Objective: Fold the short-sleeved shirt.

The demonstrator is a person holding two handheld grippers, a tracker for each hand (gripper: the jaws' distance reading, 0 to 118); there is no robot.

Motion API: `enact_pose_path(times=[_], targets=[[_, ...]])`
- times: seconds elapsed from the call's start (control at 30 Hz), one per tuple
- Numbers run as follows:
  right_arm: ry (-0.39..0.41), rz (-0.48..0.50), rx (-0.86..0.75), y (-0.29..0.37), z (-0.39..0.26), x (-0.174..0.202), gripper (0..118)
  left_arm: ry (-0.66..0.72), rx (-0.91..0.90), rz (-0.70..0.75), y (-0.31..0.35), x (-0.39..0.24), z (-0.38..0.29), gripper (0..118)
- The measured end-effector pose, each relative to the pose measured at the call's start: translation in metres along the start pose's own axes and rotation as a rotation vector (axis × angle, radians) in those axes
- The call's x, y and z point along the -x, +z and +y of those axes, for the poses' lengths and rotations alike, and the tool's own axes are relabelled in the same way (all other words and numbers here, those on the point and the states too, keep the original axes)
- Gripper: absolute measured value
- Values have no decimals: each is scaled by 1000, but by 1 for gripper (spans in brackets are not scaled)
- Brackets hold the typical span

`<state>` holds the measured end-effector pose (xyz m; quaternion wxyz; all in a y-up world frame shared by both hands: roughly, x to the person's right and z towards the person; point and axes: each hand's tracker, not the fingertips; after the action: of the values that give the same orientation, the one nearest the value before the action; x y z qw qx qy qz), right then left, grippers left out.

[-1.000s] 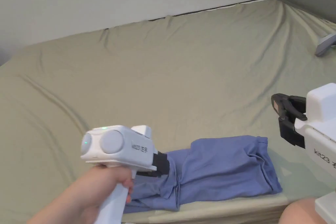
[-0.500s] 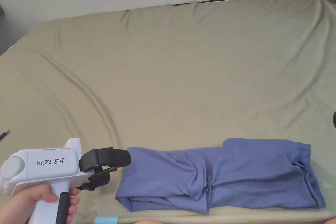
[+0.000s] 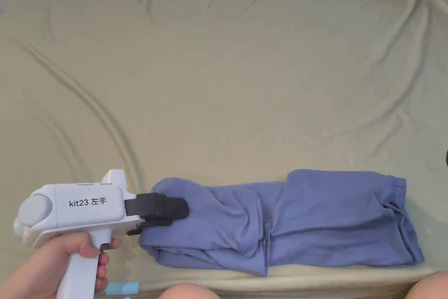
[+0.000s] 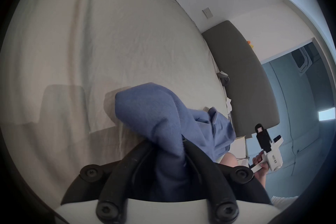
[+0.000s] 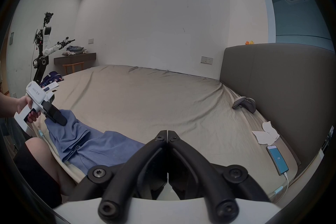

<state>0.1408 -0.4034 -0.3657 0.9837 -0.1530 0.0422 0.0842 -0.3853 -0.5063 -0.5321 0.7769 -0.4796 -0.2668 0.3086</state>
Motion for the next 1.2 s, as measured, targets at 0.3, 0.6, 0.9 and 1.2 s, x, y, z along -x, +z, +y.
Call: enact_pose_path(times=[0.3, 0.6, 0.9, 1.2], targets=[[-14, 25, -22, 7, 11, 6, 0, 30, -115, 94, 65, -7, 7, 9], [5, 64, -37, 7, 11, 12, 0, -32, -60, 394, 95, -57, 17, 9], [-44, 107, -54, -1, 20, 11, 0, -360, 36, 467, -17, -222, 0, 9], [-31, 75, -66, 16, 10, -12, 0, -363, 160, 387, -163, -252, -37, 80]])
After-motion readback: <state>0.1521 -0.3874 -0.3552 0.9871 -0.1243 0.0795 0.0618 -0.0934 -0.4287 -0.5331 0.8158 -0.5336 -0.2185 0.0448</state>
